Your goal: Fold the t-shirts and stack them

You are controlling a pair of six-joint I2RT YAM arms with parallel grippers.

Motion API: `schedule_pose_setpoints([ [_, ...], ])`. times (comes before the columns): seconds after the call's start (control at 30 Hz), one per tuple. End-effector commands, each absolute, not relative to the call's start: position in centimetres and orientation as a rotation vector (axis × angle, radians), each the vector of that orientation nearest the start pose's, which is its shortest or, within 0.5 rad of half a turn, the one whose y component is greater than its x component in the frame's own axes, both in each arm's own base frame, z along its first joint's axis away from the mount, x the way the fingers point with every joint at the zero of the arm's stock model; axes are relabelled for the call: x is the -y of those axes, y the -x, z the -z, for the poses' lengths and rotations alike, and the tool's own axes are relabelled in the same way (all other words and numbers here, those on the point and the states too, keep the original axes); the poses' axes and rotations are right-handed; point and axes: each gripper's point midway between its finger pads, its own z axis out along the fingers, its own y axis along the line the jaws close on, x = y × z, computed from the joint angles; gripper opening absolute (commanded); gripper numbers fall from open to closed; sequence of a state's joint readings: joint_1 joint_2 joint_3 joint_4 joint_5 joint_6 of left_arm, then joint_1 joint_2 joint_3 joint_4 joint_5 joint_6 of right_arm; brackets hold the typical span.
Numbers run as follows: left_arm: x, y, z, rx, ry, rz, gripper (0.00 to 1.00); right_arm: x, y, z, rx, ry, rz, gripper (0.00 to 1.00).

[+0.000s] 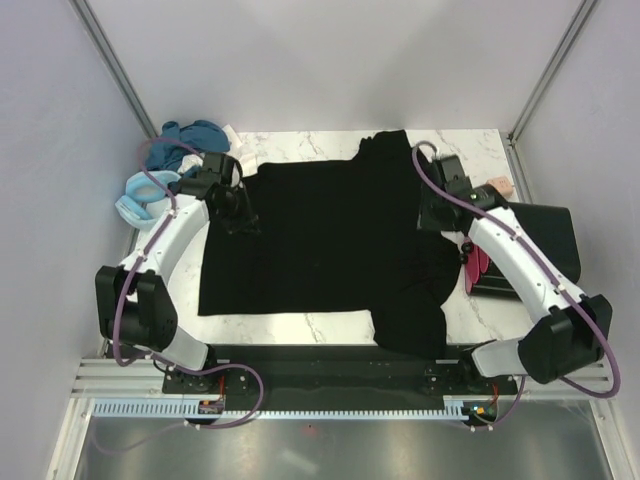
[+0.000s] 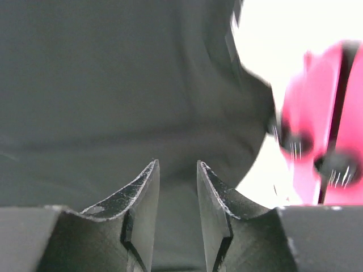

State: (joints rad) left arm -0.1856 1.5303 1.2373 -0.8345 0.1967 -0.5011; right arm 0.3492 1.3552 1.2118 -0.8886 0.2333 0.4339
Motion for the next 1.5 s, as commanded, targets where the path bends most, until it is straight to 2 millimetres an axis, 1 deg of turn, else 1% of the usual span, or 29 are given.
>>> schedule_pose_setpoints([
  [0.0, 9.5, -39.6, -22.6, -2.349, 0.532, 0.383, 0.15, -10.7, -39.0, -22.9, -2.295, -0.154, -0.109, 0.41],
  [0.03, 9.6, -40.5, -23.2, -2.33, 0.544, 0.392, 0.16, -11.0, -40.0, -22.9, -2.286, -0.135, -0.121, 0.41],
  [0.07, 9.8, -41.6, -22.5, -2.348, 0.548, 0.385, 0.16, -11.1, -41.3, -23.4, -2.267, -0.135, -0.136, 0.42],
  [0.1, 9.5, -42.8, -23.7, -2.307, 0.556, 0.363, 0.17, -12.1, -42.9, -21.6, -2.301, -0.106, -0.177, 0.43],
  [0.13, 9.2, -43.5, -23.6, -2.3, 0.564, 0.34, 0.18, -12.3, -43.8, -21.0, -2.309, -0.103, -0.192, 0.45],
  [0.17, 9.2, -44.4, -22.5, -2.323, 0.563, 0.327, 0.2, -12.3, -45.3, -21.6, -2.286, -0.106, -0.212, 0.45],
  [0.2, 9.2, -45.5, -23.6, -2.297, 0.548, 0.335, 0.25, -13.1, -47.0, -19.8, -2.303, -0.082, -0.234, 0.45],
  [0.23, 8.8, -46.2, -23.4, -2.302, 0.541, 0.333, 0.28, -13.4, -48.1, -19.5, -2.299, -0.073, -0.246, 0.47],
  [0.27, 8.5, -46.9, -23.5, -2.297, 0.543, 0.344, 0.32, -13.5, -50.4, -21.7, -2.235, -0.071, -0.264, 0.5],
  [0.3, 8.2, -48.5, -23.3, -2.294, 0.547, 0.347, 0.33, -13.8, -52.4, -19.4, -2.266, -0.067, -0.254, 0.51],
  [0.33, 8.0, -49.1, -23.3, -2.3, 0.539, 0.402, 0.33, -14.0, -53.9, -19.5, -2.252, -0.068, -0.266, 0.51],
  [0.37, 7.9, -49.7, -23.3, -2.298, 0.534, 0.42, 0.33, -13.7, -56.5, -22.6, -2.166, -0.087, -0.29, 0.51],
  [0.4, 7.7, -50.6, -22.9, -2.304, 0.535, 0.43, 0.33, -14.0, -58.3, -20.0, -2.197, -0.097, -0.29, 0.54],
  [0.43, 7.7, -50.8, -22.7, -2.313, 0.52, 0.453, 0.33, -14.4, -59.3, -20.3, -2.179, -0.09, -0.322, 0.58],
  [0.47, 7.9, -50.9, -22.4, -2.321, 0.513, 0.466, 0.33, -14.7, -60.8, -22.3, -2.118, -0.086, -0.334, 0.61],
  [0.5, 8.0, -50.8, -22.1, -2.332, 0.508, 0.477, 0.33, -15.2, -61.9, -20.7, -2.119, -0.072, -0.345, 0.6],
  [0.6, 8.5, -50.7, -20.9, -2.361, 0.479, 0.498, 0.33, -15.4, -64.5, -19.9, -2.046, -0.093, -0.376, 0.53],
  [0.63, 8.6, -50.7, -20.3, -2.373, 0.468, 0.504, 0.32, -15.4, -65.1, -19.5, -2.031, -0.103, -0.39, 0.54],
  [0.67, 8.7, -50.8, -20.1, -2.377, 0.467, 0.513, 0.32, -15.0, -65.9, -19.8, -2.004, -0.141, -0.409, 0.59],
  [0.7, 8.9, -50.8, -19.9, -2.382, 0.475, 0.527, 0.32, -14.9, -66.9, -18.9, -1.986, -0.155, -0.423, 0.6],
  [0.77, 9.8, -50.9, -19.7, -2.392, 0.468, 0.597, 0.32, -14.1, -68.1, -19.1, -1.95, -0.195, -0.442, 0.61],
  [0.8, 10.2, -50.8, -19.7, -2.393, 0.478, 0.622, 0.32, -14.2, -68.9, -17.8, -1.946, -0.226, -0.47, 0.61],
  [0.87, 10.8, -50.8, -19.5, -2.401, 0.477, 0.659, 0.31, -13.4, -69.9, -17.1, -1.924, -0.277, -0.496, 0.62],
  [0.9, 11.2, -50.8, -19.6, -2.4, 0.475, 0.668, 0.31, -13.2, -70.5, -15.9, -1.916, -0.312, -0.518, 0.63],
  [1.03, 12.0, -50.4, -19.0, -2.421, 0.472, 0.69, 0.31, -10.4, -72.0, -14.3, -1.88, -0.442, -0.549, 0.61],
  [1.1, 12.0, -49.8, -18.2, -2.444, 0.499, 0.697, 0.31, -9.5, -72.4, -13.4, -1.867, -0.483, -0.548, 0.59],
  [1.17, 12.2, -49.2, -17.3, -2.47, 0.508, 0.701, 0.3, -7.9, -73.0, -13.4, -1.84, -0.536, -0.537, 0.59],
  [1.3, 13.0, -48.3, -17.3, -2.481, 0.499, 0.706, 0.29, -5.7, -73.4, -11.3, -1.841, -0.638, -0.559, 0.58],
  [1.47, 13.5, -47.4, -19.1, -2.455, 0.47, 0.714, 0.29, -5.7, -73.4, -9.7, -1.873, -0.669, -0.603, 0.58],
])
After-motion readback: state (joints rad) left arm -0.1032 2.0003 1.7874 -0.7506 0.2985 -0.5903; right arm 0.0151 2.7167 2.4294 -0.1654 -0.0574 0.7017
